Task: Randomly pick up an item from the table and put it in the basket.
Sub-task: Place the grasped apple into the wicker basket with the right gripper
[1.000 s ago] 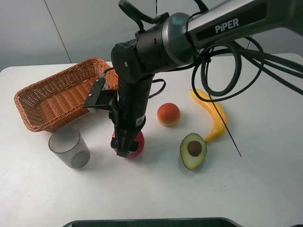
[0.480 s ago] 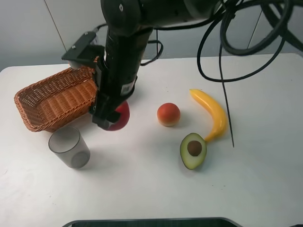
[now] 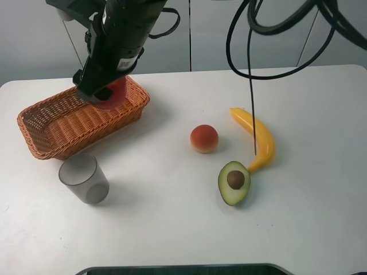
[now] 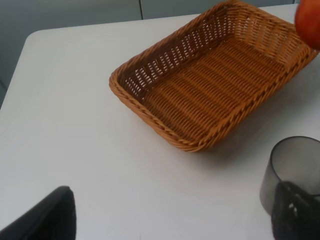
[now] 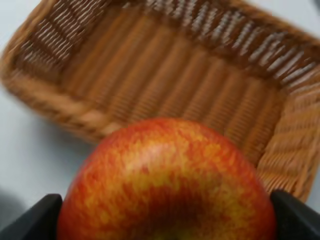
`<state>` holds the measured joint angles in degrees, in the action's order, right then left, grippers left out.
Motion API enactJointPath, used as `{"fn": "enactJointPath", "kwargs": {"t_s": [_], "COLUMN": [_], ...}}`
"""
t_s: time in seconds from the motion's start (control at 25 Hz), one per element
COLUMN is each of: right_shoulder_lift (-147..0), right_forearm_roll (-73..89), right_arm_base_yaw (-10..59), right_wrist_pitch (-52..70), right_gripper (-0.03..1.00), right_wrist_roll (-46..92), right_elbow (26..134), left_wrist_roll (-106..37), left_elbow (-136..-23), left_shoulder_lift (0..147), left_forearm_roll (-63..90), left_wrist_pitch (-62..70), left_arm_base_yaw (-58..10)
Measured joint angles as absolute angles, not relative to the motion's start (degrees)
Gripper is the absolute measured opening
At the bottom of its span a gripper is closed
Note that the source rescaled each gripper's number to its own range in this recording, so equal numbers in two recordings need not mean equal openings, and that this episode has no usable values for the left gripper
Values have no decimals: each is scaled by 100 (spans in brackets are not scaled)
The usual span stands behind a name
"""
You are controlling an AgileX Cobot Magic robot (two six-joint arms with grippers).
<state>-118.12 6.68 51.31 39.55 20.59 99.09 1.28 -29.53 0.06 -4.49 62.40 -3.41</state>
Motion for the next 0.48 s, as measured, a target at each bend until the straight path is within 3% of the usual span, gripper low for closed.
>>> {"fn": "enactJointPath", "kwargs": {"t_s": [0.48], "right_shoulder_lift": [-12533], "right_forearm_roll": [692], "right_arm_base_yaw": [4917], "right_wrist_pitch": [2234], "right_gripper": [1], "right_wrist_roll": [1954], "right_elbow": [9934], "left_wrist_roll": [116], "left_elbow": [-2953], "left_shoulder_lift": [6], "left_forearm_roll": [-449], "left_wrist_pitch": [6240], "left_arm_base_yaw": [-341]}}
